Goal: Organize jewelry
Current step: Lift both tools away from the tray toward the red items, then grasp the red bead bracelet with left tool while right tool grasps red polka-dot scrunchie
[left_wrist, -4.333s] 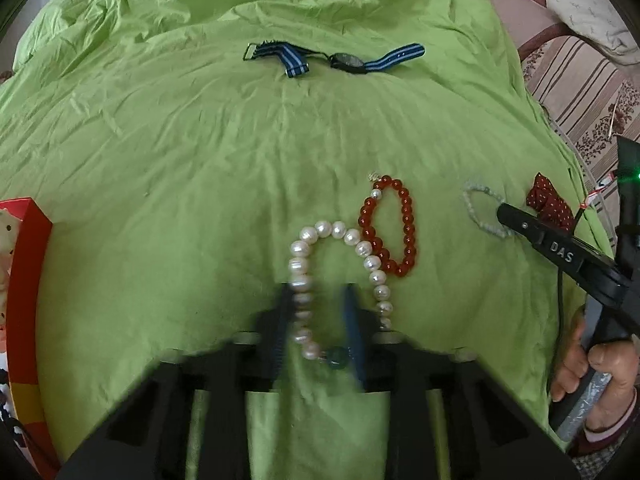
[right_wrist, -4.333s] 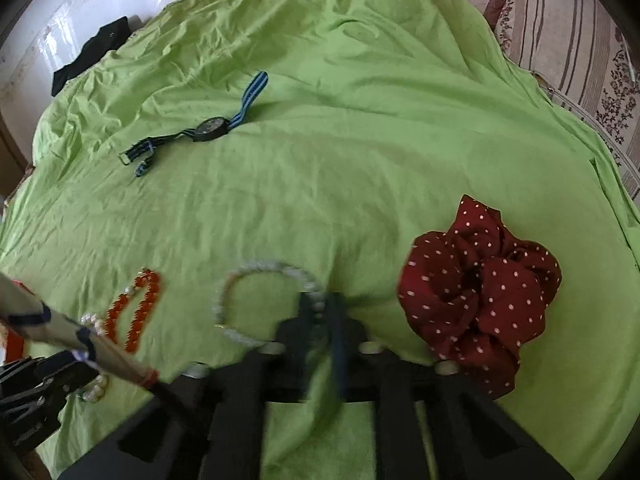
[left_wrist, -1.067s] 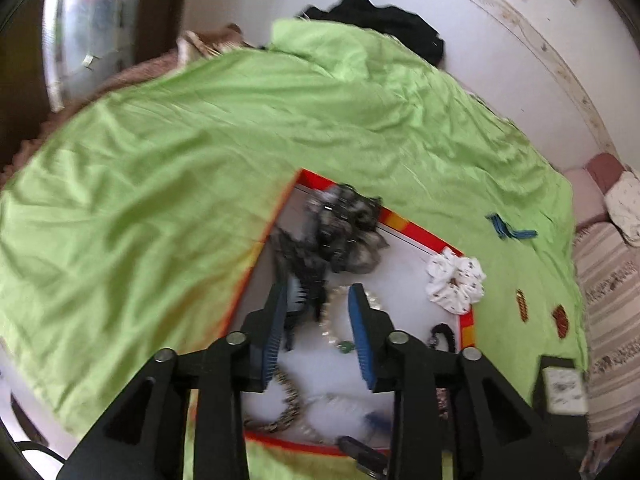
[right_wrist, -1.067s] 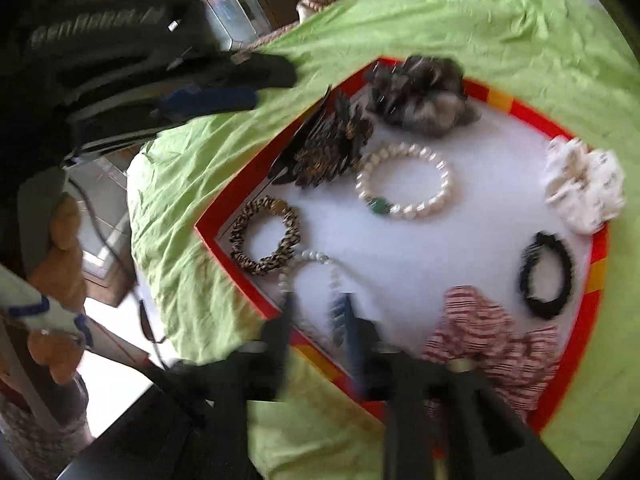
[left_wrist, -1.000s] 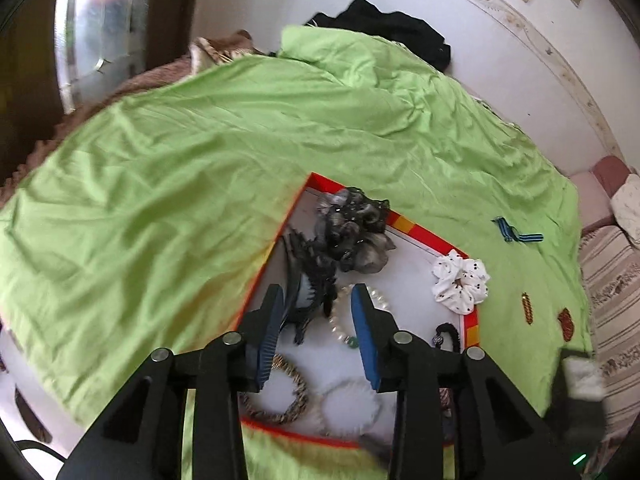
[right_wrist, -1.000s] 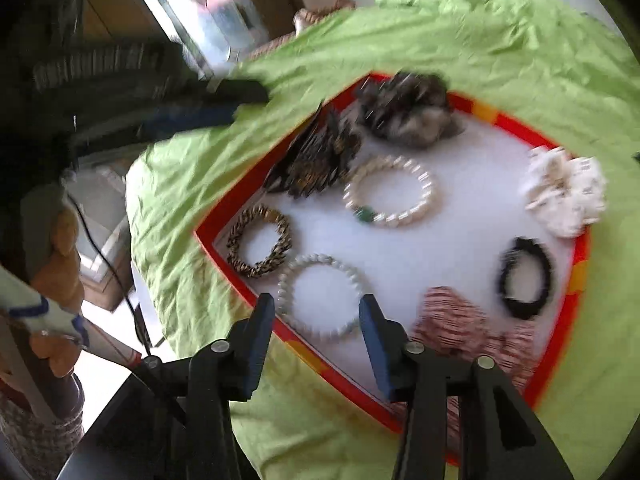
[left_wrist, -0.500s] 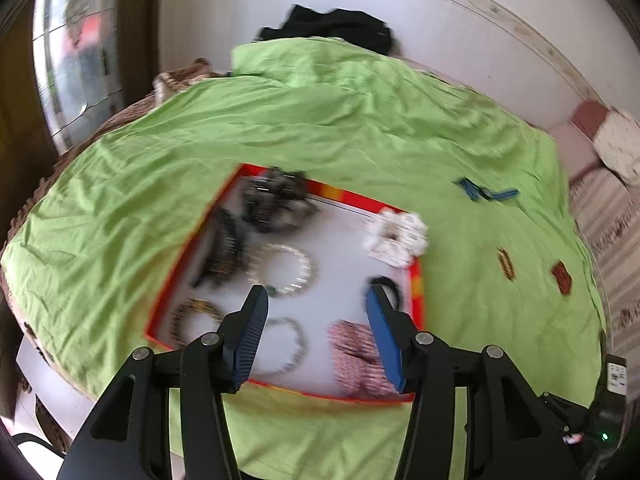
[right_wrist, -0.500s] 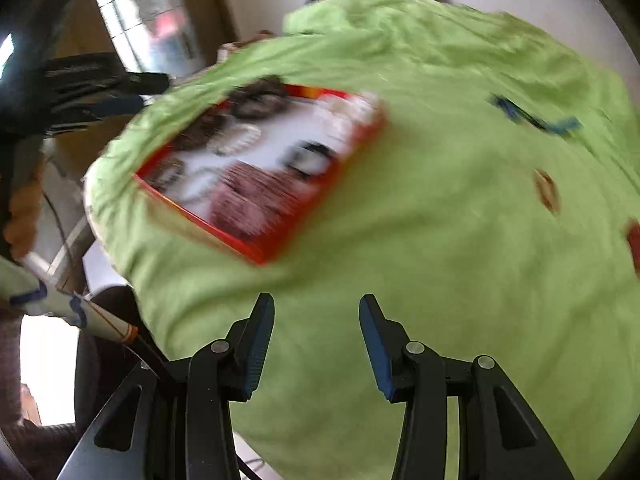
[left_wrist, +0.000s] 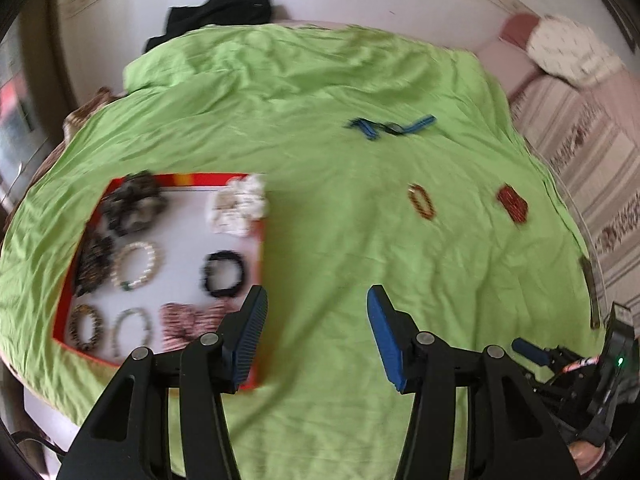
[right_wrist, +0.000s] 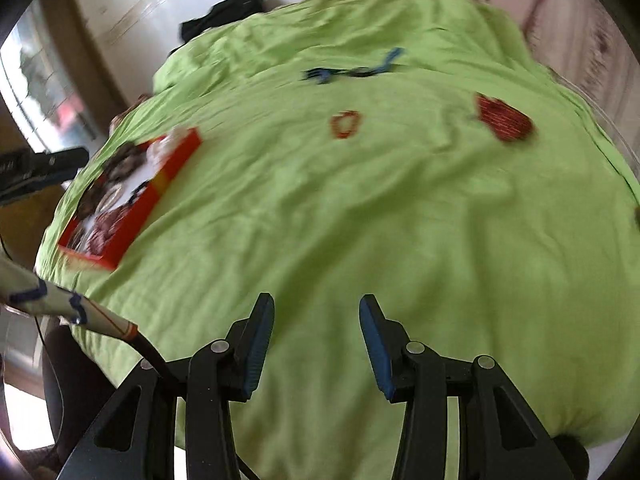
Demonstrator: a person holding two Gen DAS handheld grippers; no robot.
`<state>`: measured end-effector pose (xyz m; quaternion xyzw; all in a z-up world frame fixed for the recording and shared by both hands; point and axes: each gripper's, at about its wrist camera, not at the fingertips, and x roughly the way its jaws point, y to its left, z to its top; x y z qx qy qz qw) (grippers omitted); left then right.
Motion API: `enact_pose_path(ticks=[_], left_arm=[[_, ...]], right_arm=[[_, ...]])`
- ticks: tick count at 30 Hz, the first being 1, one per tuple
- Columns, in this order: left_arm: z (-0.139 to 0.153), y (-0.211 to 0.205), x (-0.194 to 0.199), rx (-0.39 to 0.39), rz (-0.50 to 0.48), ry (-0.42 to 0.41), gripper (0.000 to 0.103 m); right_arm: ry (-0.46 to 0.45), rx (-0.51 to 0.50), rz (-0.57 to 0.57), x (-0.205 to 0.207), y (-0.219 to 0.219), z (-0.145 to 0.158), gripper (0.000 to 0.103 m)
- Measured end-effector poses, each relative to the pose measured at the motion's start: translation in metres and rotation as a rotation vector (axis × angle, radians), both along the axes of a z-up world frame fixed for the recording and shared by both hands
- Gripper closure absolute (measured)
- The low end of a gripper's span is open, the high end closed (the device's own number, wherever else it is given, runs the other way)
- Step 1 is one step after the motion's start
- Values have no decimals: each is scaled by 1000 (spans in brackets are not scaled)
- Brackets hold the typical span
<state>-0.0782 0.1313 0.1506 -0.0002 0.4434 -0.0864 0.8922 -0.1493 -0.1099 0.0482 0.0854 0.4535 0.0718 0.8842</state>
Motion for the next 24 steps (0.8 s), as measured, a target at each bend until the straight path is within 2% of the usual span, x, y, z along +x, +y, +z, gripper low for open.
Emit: enact_pose_path(ticks=[6, 11, 20, 21, 23, 24], left_arm=[[-17, -57, 12, 34, -59, 16, 52], [-32, -86, 33, 54, -78, 33, 52], [-67, -125, 108, -15, -108, 100, 53], [-73, -131, 122, -30, -114, 119, 55], [-84, -139, 144, -55, -116, 152, 72], [-90, -143, 155, -70, -111, 172, 73]], right_arm=[[4, 33, -86, -5, -42, -10, 54], [-3, 38, -152, -2, -78, -9, 54], [-14, 13, -277, 52, -144, -3, 51], [-17, 12, -290, 60, -150, -2, 51], [-26, 17, -313, 77, -160, -1, 51], [-31, 22, -328, 86, -166, 0, 51]])
